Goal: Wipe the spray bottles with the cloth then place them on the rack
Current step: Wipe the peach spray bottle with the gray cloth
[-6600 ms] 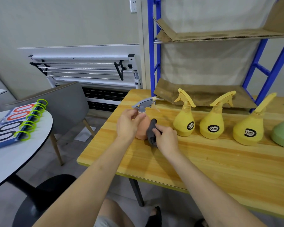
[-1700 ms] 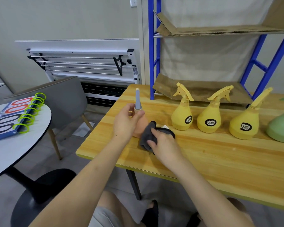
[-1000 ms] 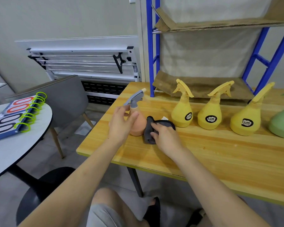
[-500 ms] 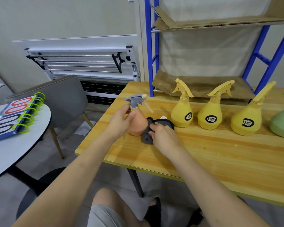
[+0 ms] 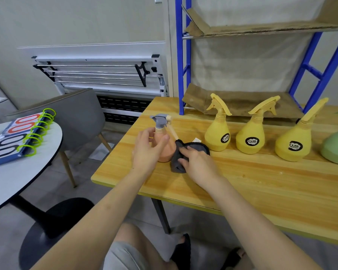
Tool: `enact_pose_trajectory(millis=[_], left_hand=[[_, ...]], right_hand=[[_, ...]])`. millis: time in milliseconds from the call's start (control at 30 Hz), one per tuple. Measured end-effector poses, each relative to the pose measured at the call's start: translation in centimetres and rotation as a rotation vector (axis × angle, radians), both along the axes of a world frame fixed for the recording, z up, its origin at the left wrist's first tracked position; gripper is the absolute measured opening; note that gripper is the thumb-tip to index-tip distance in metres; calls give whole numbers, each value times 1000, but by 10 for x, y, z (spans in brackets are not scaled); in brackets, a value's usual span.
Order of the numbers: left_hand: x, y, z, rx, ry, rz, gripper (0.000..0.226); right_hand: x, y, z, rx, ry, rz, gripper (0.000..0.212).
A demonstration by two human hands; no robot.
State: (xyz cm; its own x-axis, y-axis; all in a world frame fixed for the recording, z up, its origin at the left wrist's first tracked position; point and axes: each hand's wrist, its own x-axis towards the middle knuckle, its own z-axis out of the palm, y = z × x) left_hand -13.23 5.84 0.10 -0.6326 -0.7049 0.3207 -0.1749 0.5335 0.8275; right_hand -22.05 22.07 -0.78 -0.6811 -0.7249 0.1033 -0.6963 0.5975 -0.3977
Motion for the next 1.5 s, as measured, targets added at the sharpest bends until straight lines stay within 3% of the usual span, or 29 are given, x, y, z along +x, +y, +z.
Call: enact_pose_trajectory(millis=[67,267,533,700,800,967,1033,1167,1333,1500], left_hand=[[-4,1,1,-13,-1,24,64],[-8,0,4,-2,-8,-64,46],[5,-20,9,112,-28,-412,38],[0,-22,-5,75,-54,-272,25],[-4,-15,-14,166,26,-170,34],[-11,-3,-15,119,106,-105,59],[-12,-2,-14,105,115,-103,56],[-5,-3,-9,34,62,-140,57],[5,-14,-12,113,41,-325,59],[-2,-25,-13,7,-98,-213,67]], right_hand=[[6,3,2,10,0,-13,39],[6,-1,4,12,-14,-46,41],[-13,-10,9,-6,-14,-27,38],[-13,-11,7,1,-3,-20,37],[-7,-8,2,10,20,-38,40],[6,-4,-5,-22,30,-57,40],[8,-2,-7,-30,32,-60,41],[2,-7,-7,-44,16,-64,36],[-14,-16,0,-35,-17,-20,46],[-17,-15,2,-20,-8,3,40]])
